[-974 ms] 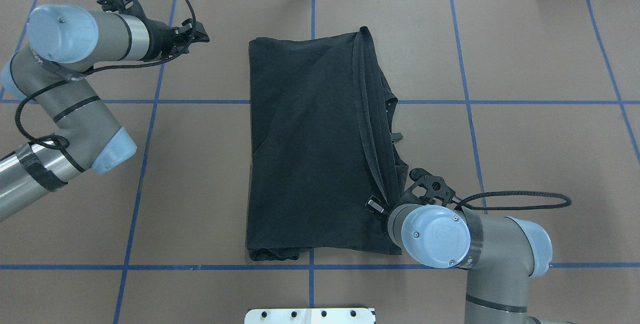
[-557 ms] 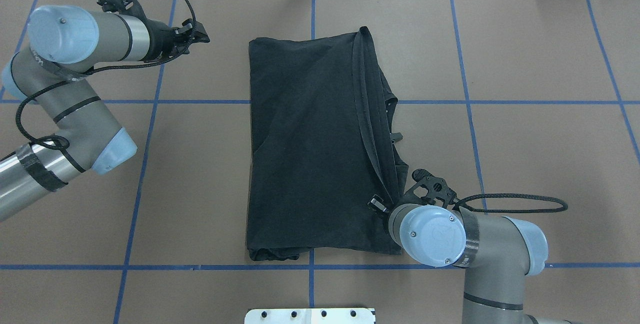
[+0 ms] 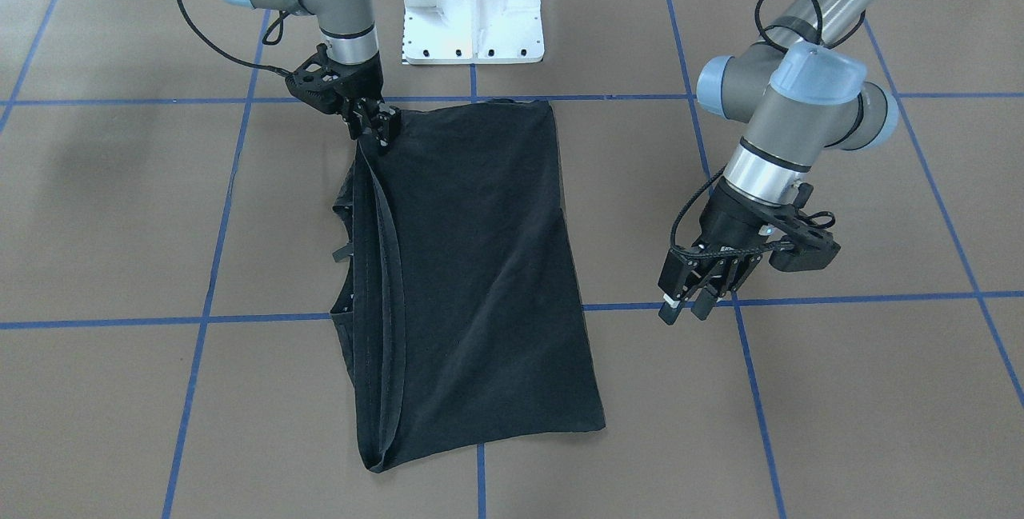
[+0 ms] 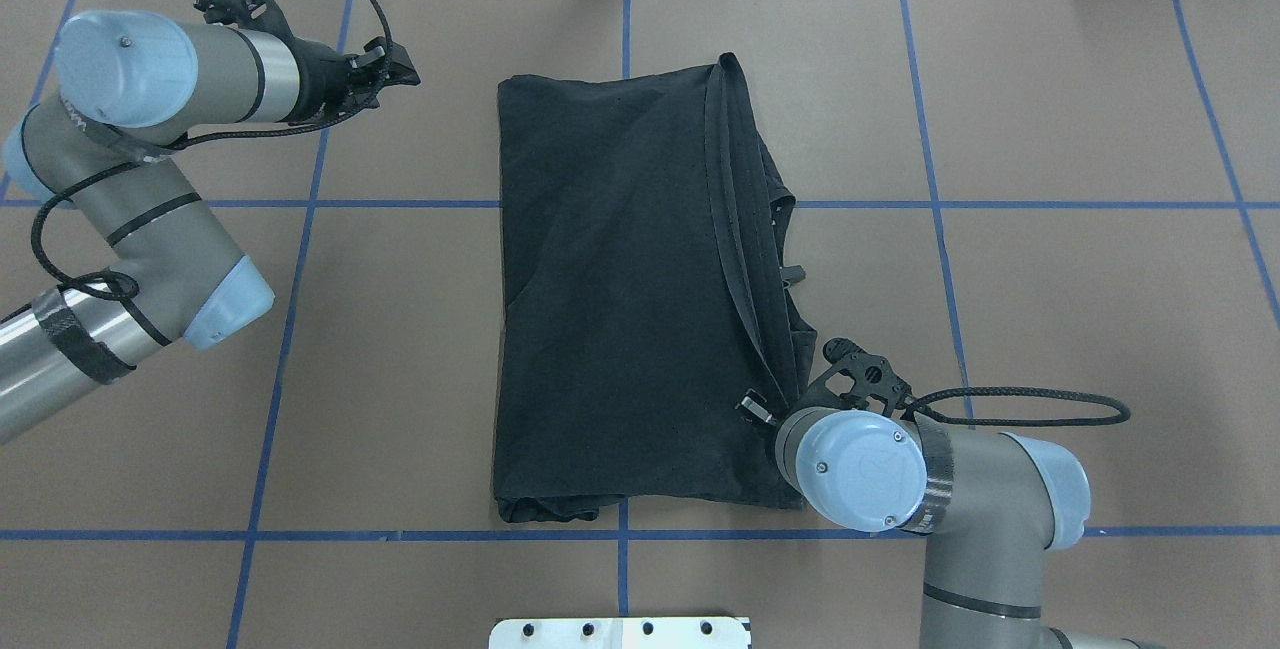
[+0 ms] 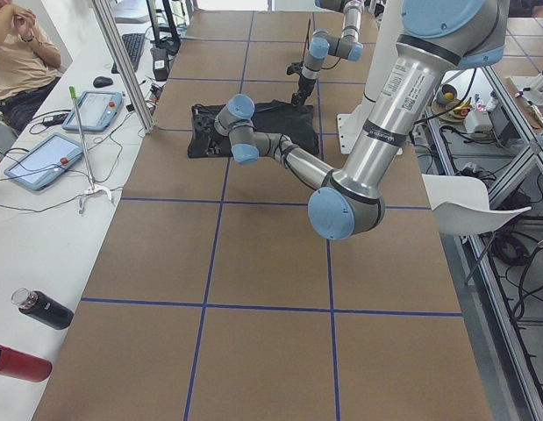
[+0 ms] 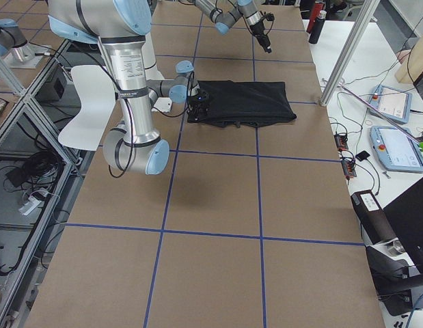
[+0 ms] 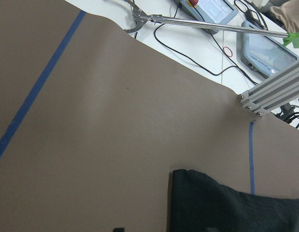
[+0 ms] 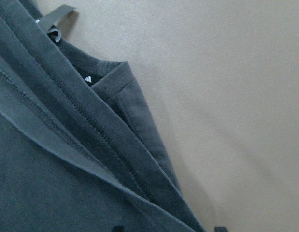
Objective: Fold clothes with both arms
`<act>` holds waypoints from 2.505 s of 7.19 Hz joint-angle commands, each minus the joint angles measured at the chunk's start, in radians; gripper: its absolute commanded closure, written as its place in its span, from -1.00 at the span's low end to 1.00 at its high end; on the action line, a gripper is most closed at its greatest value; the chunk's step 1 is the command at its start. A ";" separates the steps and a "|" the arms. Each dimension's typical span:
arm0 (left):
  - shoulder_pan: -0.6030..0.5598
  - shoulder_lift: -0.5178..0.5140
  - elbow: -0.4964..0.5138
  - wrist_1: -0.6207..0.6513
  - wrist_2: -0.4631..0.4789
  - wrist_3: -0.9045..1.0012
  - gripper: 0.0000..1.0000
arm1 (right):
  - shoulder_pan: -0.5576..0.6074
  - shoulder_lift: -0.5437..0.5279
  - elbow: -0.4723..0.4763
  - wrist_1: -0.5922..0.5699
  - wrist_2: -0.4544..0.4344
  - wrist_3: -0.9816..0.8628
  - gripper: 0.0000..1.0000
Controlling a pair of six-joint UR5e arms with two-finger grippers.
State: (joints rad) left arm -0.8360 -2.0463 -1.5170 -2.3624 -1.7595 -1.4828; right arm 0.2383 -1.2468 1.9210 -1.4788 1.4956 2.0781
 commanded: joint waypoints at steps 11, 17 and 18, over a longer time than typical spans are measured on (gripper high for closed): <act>0.295 0.277 -0.443 0.003 0.153 -0.552 -0.31 | 0.027 -0.065 0.151 -0.005 0.089 0.030 1.00; 0.688 0.285 -0.462 0.190 0.344 -0.766 -0.19 | 0.026 -0.077 0.168 -0.003 0.130 0.030 1.00; 0.722 0.261 -0.447 0.193 0.344 -0.765 -0.14 | 0.026 -0.075 0.168 -0.003 0.130 0.030 1.00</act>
State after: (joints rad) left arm -0.1584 -1.7624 -1.9798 -2.1768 -1.4232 -2.2443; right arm 0.2641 -1.3231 2.0895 -1.4820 1.6260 2.1077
